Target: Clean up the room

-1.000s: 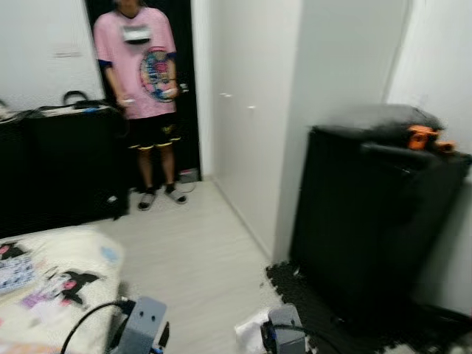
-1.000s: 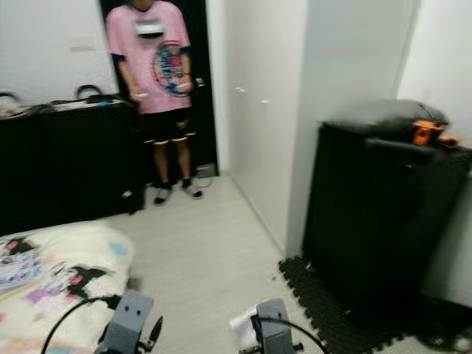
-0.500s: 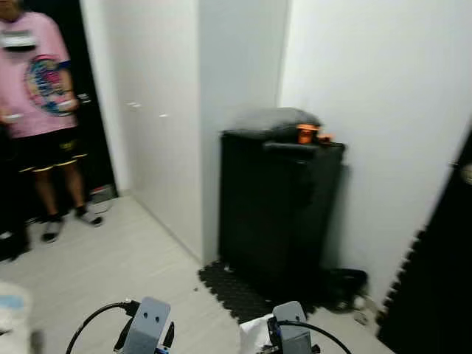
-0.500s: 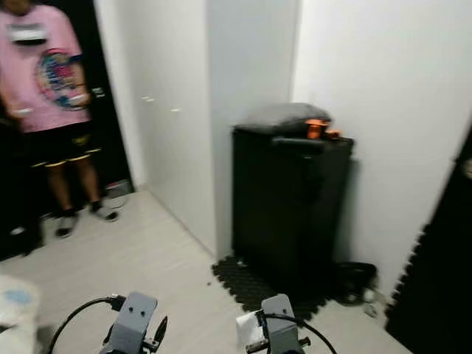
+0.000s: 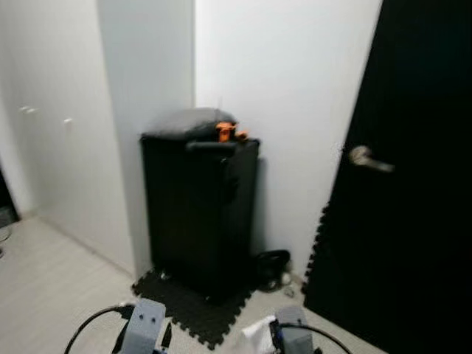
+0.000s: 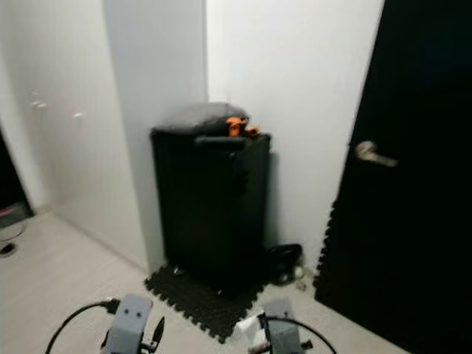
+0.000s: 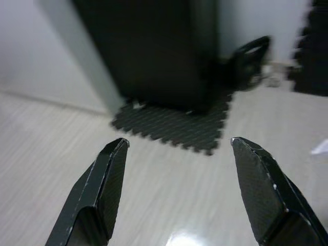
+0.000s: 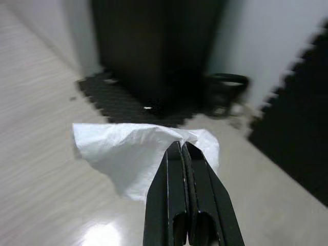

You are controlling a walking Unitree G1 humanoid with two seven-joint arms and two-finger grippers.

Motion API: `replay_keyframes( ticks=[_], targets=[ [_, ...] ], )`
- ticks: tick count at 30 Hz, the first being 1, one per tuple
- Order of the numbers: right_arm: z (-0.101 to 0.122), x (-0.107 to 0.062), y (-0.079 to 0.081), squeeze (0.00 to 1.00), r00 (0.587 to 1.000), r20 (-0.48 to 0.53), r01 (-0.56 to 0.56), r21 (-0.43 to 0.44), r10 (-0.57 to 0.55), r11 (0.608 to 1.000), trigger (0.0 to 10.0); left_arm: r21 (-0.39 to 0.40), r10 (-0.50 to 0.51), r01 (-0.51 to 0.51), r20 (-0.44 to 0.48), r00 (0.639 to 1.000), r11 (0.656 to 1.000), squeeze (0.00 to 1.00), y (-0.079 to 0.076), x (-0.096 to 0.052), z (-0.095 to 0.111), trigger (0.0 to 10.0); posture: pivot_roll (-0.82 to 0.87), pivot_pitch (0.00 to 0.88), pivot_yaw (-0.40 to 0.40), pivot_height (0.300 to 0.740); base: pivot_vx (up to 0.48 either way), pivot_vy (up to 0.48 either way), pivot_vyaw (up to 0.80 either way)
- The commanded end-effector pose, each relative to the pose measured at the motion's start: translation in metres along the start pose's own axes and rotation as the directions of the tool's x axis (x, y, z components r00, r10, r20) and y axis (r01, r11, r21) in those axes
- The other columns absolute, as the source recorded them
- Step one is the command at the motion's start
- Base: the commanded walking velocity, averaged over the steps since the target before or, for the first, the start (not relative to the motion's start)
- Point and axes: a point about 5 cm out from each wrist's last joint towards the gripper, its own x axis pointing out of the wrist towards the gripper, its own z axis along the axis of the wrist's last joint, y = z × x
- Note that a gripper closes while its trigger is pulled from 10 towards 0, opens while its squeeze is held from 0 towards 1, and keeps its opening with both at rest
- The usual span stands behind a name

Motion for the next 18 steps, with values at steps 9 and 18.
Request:
replay_keyframes(
  ticks=[9, 18],
  targets=[
    [-0.0063, -0.0032, -0.0026, 0.00, 1.000, -0.026, 0.019, 0.005, -0.018, 1.000, 10.0, 0.004, -0.006, 0.006, -0.021, 1.000, 1.000, 0.00, -0.0022, -0.0038, -0.0066, 10.0, 0.07, 0.048, -0.025, 0.740, 0.000, 0.000, -0.80],
    [-0.0067, -0.0029, -0.0048, 0.00, 0.999, -0.033, 0.031, -0.001, -0.031, 1.000, 10.0, -0.012, 0.006, -0.006, -0.034, 0.999, 1.000, 0.00, -0.0013, -0.0030, -0.0075, 10.0, 0.07, 0.052, -0.028, 0.740, 0.000, 0.000, -0.80]
  ],
)
